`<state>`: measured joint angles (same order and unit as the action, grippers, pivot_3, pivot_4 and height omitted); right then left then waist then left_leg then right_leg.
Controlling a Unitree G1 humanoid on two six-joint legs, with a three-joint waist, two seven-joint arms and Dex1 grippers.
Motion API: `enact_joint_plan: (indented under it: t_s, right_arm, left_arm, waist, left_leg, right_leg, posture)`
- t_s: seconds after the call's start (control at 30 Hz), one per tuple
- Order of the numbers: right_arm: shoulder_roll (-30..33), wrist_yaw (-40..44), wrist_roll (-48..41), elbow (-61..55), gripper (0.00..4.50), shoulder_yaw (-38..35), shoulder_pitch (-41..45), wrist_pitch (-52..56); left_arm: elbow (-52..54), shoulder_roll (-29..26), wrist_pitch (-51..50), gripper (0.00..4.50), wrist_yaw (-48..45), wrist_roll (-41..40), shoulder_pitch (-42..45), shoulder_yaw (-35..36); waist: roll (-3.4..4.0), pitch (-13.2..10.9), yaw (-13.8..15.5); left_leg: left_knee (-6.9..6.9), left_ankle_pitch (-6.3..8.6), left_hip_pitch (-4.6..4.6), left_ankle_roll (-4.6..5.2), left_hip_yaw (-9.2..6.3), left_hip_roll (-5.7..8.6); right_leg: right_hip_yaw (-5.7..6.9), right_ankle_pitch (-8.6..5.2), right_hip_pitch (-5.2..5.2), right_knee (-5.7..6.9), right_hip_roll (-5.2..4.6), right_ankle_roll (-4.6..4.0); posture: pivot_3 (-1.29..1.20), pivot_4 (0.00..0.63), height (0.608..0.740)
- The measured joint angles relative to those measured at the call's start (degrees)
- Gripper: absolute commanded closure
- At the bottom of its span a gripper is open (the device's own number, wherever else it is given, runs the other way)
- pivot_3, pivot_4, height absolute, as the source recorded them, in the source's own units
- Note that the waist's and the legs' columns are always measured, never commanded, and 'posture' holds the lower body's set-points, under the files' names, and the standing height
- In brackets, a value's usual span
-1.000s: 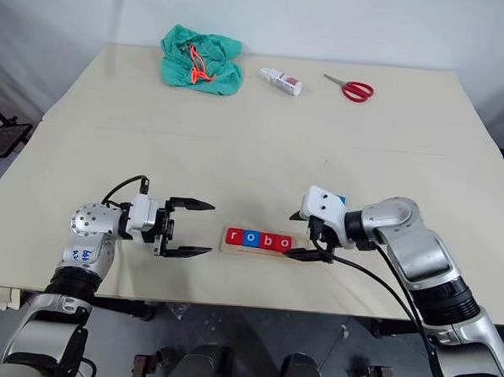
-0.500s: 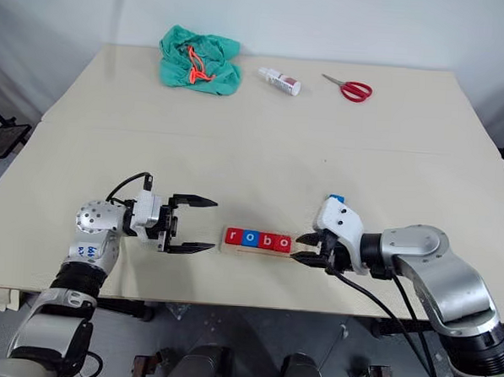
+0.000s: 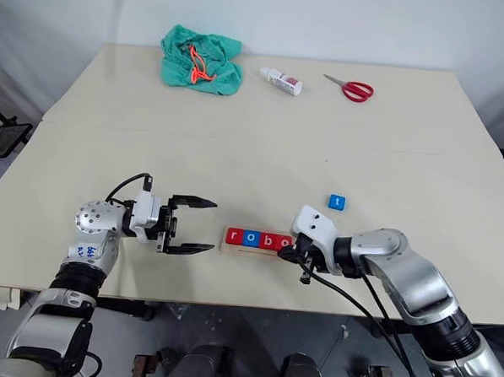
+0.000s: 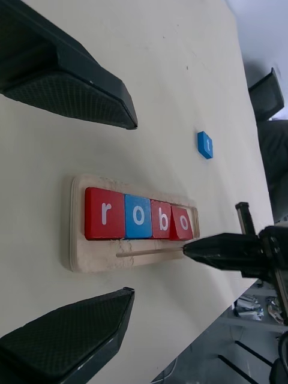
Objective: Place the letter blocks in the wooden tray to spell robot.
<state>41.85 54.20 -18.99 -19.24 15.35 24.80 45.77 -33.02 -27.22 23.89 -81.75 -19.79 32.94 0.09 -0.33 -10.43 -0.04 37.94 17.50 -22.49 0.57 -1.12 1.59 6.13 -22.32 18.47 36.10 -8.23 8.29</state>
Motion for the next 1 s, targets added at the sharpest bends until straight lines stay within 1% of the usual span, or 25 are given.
enact_joint_plan:
  t_s: [0.1,0.37,0.47,0.6,0.7,0.8,0.93,1.0]
  right_arm:
    - [-0.4,0.0,0.3,1.7,4.47,0.4,0.6,-0.9]
    - [-0.4,0.2,1.2,1.7,4.47,0.6,0.8,-3.2]
    - [0.0,0.9,0.0,-0.1,4.47,-0.1,0.2,-2.4]
    - [2.9,2.6,-4.5,-5.4,4.47,-4.7,-2.1,-0.1]
    - [4.2,1.6,-5.5,-5.3,4.47,-9.9,-4.8,0.4]
    - [4.2,-1.5,-5.4,-4.3,3.86,-14.5,-6.9,0.1]
    - [3.4,-7.3,-3.5,0.1,2.47,-22.2,-11.9,-2.5]
    - [2.7,-9.0,-3.5,0.7,1.77,-23.7,-12.5,-3.1]
  left_arm:
    - [0.7,-0.3,-0.1,0.00,0.4,0.0,-0.3,0.0]
    - [0.8,-0.3,-0.1,0.00,1.0,0.0,-0.3,0.0]
    - [0.8,-0.3,-0.1,0.00,1.0,0.0,-0.3,0.0]
    - [0.8,-0.1,0.0,0.00,1.0,0.0,-0.3,0.0]
    - [0.6,-0.1,0.0,0.00,1.0,0.0,-0.2,0.0]
    - [0.4,0.2,0.1,0.00,0.9,0.0,0.0,-0.1]
    - [-1.0,0.4,0.2,0.00,0.7,0.0,0.4,-0.1]
    - [-1.7,0.5,0.2,0.00,0.4,0.0,0.5,-0.2]
  waist:
    - [0.00,0.0,0.0]
    - [0.00,0.0,0.0]
    - [0.00,0.0,0.1]
    - [0.00,0.0,0.3]
    - [-0.01,0.0,0.4]
    - [-0.01,0.0,0.4]
    - [-0.01,0.0,0.8]
    - [-0.01,0.0,0.9]
  left_leg:
    - [0.00,0.00,0.00,0.00,0.00,0.01]
    - [0.00,0.00,0.00,0.00,-0.01,0.00]
    - [0.00,0.00,-0.01,0.00,-0.01,0.01]
    - [0.00,0.00,-0.01,0.00,-0.02,0.02]
    - [0.01,0.00,-0.01,0.00,0.00,0.02]
    - [0.00,0.00,0.00,0.00,0.01,0.02]
    - [-0.01,0.00,-0.01,0.01,0.07,0.07]
    - [-0.01,0.00,0.00,0.01,0.07,0.04]
  right_leg:
    - [0.00,0.00,0.00,0.00,0.00,0.00]
    - [0.00,0.00,0.00,0.00,0.00,0.00]
    - [0.00,0.00,0.00,0.00,0.00,0.00]
    - [0.01,0.00,-0.02,-0.02,-0.01,0.01]
    - [0.01,0.00,-0.03,-0.02,-0.01,0.01]
    - [0.00,0.00,-0.02,-0.02,-0.01,0.01]
    - [0.01,0.01,-0.02,-0.01,-0.05,0.01]
    - [0.00,0.00,0.00,0.00,-0.05,0.01]
  posture:
    - [0.00,0.150,0.740]
    - [0.00,0.150,0.740]
    - [0.00,0.150,0.740]
    - [0.00,0.150,0.740]
    - [0.00,0.150,0.740]
    - [0.00,0.150,0.740]
    - [0.00,0.150,0.740]
    - [0.00,0.150,0.740]
